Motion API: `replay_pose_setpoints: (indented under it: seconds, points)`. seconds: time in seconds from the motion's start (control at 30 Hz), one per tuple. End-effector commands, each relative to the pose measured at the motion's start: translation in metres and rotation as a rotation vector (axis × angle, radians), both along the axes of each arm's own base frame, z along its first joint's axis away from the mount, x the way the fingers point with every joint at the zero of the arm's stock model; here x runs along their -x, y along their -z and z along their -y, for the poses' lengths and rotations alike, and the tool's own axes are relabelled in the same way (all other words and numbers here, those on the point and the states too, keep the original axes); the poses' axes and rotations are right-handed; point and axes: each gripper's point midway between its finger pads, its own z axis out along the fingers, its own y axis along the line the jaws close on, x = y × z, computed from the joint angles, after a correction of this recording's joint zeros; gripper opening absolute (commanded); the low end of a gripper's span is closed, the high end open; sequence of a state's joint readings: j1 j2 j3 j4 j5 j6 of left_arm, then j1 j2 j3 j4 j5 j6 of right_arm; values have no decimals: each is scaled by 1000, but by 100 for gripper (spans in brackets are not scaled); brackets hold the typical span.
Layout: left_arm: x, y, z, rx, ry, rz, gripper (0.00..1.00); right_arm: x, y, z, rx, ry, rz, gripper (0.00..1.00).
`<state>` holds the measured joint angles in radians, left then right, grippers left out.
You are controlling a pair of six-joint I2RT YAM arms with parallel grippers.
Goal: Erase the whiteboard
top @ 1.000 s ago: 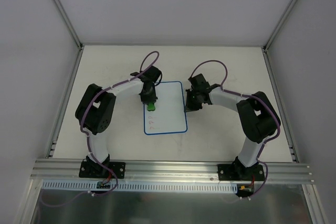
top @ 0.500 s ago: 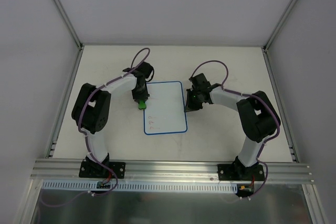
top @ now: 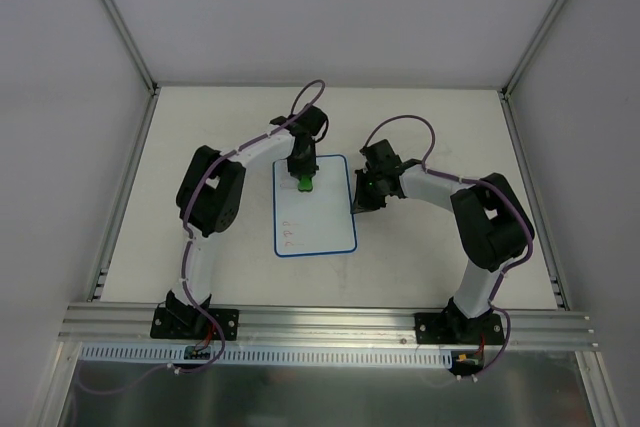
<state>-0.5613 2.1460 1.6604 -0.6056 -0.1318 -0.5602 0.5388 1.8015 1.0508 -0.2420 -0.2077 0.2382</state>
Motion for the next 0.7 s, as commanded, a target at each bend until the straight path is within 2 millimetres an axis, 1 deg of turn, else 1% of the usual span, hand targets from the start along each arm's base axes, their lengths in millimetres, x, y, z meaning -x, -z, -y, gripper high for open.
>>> replay_pose_setpoints:
  seconds: [0.0,0.07,0.13,0.17,0.23,0.27,0.3,0.33,0.37,0.4,0.43,0.47,0.57,0.6,0.67]
  points:
    - [-4,2,-4,-22,19,-12,0,28,37,35,163,1,-121,0]
    - [-3,7,-10,-48,12,-16,0,28,37,35,162,3,-120,0]
    - [6,14,-20,-66,-26,-45,0,29,38,35,163,2,-121,0]
    - [12,20,-30,-76,-50,-66,0,28,37,35,163,3,-119,0]
    - [18,25,-43,-94,-87,-86,0,29,38,35,164,4,-122,0]
    - [25,30,-54,-108,-108,-109,0,29,38,36,164,6,-122,0]
    - [28,31,-61,-115,-124,-118,0,29,38,35,164,4,-124,0]
    - [29,31,-70,-140,-143,-111,0,30,38,36,165,4,-126,0]
    - [31,27,-76,-150,-153,-103,0,29,38,35,164,4,-122,0]
    - [37,31,-87,-171,-167,-120,0,29,38,35,163,4,-123,0]
    - [39,30,-94,-184,-182,-117,0,29,38,35,165,4,-126,0]
    - [46,28,-102,-198,-190,-125,0,29,38,36,166,7,-126,0]
    - [50,23,-123,-219,-225,-128,0,28,38,36,166,8,-124,0]
    - [54,26,-135,-229,-251,-145,0,28,39,37,169,9,-123,0]
    - [56,22,-146,-226,-275,-148,0,28,39,37,169,9,-123,0]
